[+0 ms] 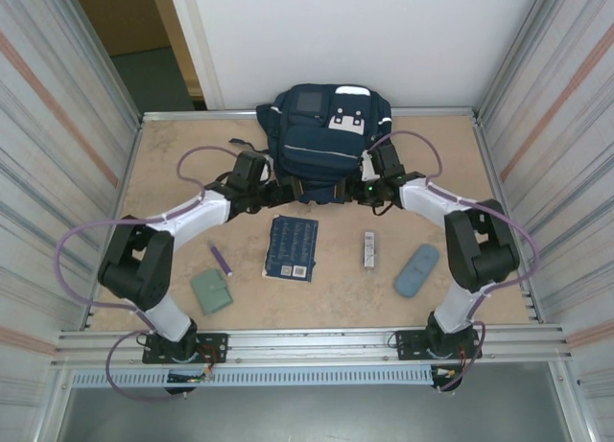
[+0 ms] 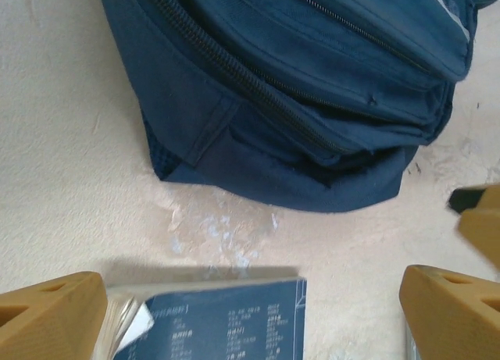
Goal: Pack the student bag
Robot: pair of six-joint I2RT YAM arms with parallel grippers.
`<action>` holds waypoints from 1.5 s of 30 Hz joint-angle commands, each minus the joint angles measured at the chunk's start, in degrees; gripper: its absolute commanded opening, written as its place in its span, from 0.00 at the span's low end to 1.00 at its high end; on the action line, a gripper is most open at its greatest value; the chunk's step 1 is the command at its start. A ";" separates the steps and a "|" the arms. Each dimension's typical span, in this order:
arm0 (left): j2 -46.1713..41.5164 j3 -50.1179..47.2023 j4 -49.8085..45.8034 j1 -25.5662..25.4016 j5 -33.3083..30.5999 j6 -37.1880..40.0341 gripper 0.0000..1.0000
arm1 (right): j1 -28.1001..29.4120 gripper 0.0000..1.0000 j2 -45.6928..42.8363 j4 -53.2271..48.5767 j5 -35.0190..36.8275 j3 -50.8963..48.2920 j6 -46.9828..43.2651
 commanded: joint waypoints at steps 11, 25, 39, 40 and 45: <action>15.36 16.09 -8.72 0.60 5.25 -5.50 0.93 | 3.46 0.53 10.24 -1.43 5.10 10.74 -11.56; 19.62 20.29 -14.54 2.74 -2.44 -5.41 0.91 | 10.43 0.10 8.03 -1.76 7.80 7.82 -18.48; 28.00 29.71 -15.79 6.50 1.54 -3.28 0.88 | 27.55 0.05 7.53 9.55 12.91 9.07 -12.80; 28.75 30.65 -15.66 6.47 1.91 -3.18 0.88 | 28.40 0.06 7.97 9.67 13.29 9.89 -12.23; 35.03 38.53 -16.67 6.26 2.63 0.85 0.88 | 30.40 0.32 12.26 11.89 12.93 12.65 -12.19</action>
